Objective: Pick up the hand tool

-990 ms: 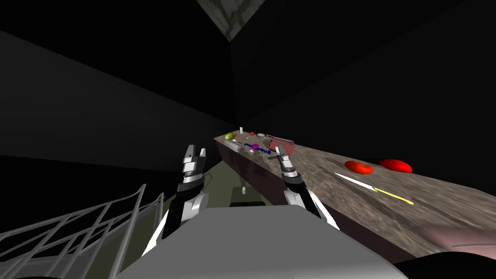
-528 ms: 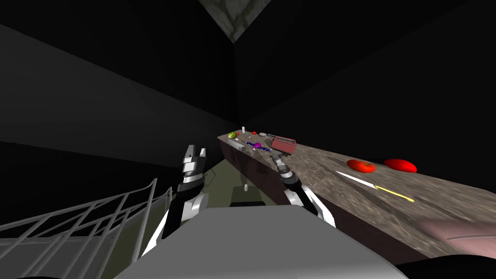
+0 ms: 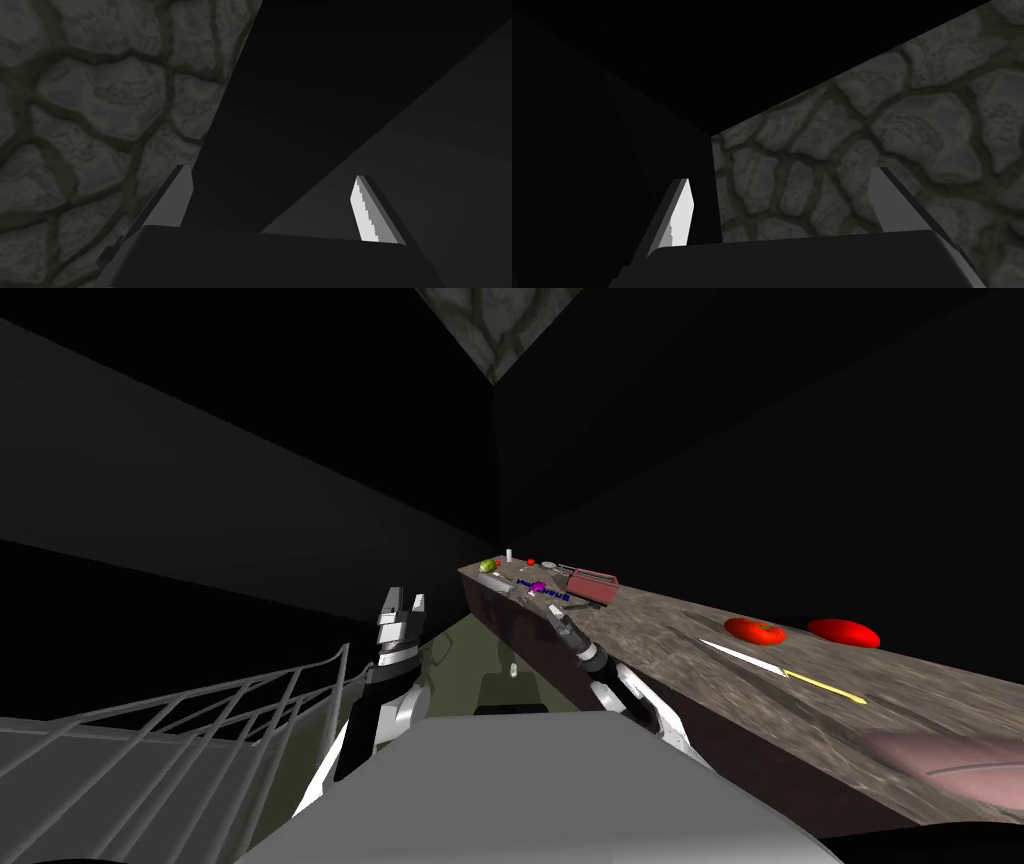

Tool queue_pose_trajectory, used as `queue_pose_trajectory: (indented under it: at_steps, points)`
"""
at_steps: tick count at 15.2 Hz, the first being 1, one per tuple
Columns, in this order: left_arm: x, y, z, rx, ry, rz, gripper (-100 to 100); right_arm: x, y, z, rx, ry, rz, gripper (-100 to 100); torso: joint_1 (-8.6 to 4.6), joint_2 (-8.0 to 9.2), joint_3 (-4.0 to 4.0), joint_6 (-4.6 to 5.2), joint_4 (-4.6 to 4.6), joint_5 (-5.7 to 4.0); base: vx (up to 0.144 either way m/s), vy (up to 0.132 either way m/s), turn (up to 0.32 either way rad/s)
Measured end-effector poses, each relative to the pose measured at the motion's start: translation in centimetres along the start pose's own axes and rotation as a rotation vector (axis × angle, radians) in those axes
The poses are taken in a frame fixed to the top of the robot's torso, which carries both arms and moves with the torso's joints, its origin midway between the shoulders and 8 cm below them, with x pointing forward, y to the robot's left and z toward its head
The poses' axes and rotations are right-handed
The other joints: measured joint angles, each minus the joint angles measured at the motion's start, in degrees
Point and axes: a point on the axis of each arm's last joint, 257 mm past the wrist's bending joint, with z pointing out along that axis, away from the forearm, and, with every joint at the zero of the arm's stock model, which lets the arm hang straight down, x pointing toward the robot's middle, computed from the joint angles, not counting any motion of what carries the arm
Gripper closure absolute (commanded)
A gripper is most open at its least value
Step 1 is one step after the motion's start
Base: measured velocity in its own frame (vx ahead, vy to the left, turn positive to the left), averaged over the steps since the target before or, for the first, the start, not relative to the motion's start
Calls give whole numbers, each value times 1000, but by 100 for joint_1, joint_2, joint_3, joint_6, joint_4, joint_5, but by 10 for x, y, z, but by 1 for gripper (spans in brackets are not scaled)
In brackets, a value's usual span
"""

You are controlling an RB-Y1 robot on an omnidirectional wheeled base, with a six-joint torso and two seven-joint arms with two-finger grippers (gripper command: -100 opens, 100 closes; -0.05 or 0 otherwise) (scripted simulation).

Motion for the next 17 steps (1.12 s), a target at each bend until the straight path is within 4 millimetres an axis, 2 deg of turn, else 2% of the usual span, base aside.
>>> queue_pose_trajectory:
  at_steps: [7, 12, 17]
  points:
    - [0, 0, 0, 0, 0, 0, 0, 38, -18, -22, -46, 189, -87, -100, -7, -5, -3, 0, -1, -1, -68, 60, 100]
    - [0, 0, 0, 0, 0, 0, 0, 63, -37, -50, -81, 348, -163, -100, -4, -11, -6, 0, -2, 0, -50, 68, 90]
    - [0, 0, 0, 0, 0, 0, 0, 80, -63, -79, -93, 490, -228, -100, -15, -21, -12, -1, -4, -2, -29, 48, 132]
